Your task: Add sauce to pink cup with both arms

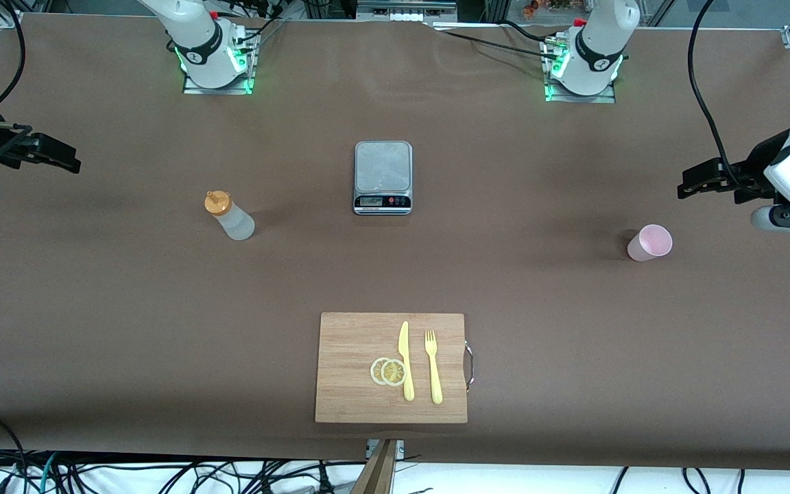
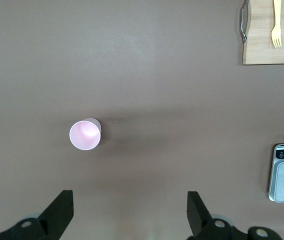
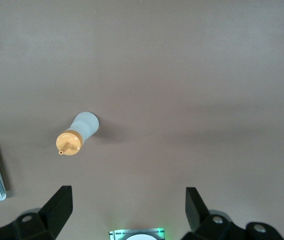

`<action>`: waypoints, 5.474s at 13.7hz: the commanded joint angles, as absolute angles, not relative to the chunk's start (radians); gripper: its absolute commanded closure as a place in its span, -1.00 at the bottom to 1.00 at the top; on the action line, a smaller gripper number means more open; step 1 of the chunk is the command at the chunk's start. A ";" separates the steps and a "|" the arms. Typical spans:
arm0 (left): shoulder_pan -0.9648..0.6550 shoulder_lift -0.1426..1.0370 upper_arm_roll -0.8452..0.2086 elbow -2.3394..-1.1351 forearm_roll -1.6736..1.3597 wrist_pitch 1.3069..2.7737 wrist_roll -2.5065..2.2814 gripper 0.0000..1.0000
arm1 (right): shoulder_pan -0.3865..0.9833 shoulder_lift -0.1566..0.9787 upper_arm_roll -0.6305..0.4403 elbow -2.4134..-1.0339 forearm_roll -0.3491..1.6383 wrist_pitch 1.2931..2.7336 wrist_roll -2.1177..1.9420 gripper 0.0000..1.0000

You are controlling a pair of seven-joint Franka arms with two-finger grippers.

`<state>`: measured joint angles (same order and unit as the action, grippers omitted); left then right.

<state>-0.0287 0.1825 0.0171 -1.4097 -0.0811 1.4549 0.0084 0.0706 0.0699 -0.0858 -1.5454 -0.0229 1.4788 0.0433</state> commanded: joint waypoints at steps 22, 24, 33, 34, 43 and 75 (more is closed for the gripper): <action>0.132 0.367 0.074 -1.716 -0.028 1.855 0.325 -1.00 | 0.071 0.075 -0.091 -1.531 -0.018 1.476 0.029 -1.00; 0.129 0.335 0.083 -1.857 -0.026 1.997 0.330 -1.00 | 0.071 0.075 -0.091 -1.531 -0.018 1.476 0.029 -1.00; 0.135 0.322 0.112 -2.106 -0.029 2.269 0.371 -0.92 | 0.071 0.075 -0.091 -1.531 -0.018 1.476 0.029 -1.00; 0.135 0.321 0.112 -2.118 -0.029 2.282 0.371 -0.90 | 0.071 0.075 -0.091 -1.531 -0.018 1.476 0.029 -1.00; 0.121 0.322 0.114 -2.109 -0.038 2.269 0.302 1.00 | 0.071 0.075 -0.091 -1.531 -0.018 1.474 0.029 -1.00; -0.558 0.428 -0.367 -1.885 -0.132 2.213 -0.728 1.00 | 0.071 0.075 -0.091 -1.531 -0.018 1.476 0.029 -1.00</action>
<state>-0.5295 0.4016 -0.3721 -1.9085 -0.1178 2.1977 -0.6839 0.0707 0.0704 -0.0875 -1.5454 -0.0228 1.4789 0.0423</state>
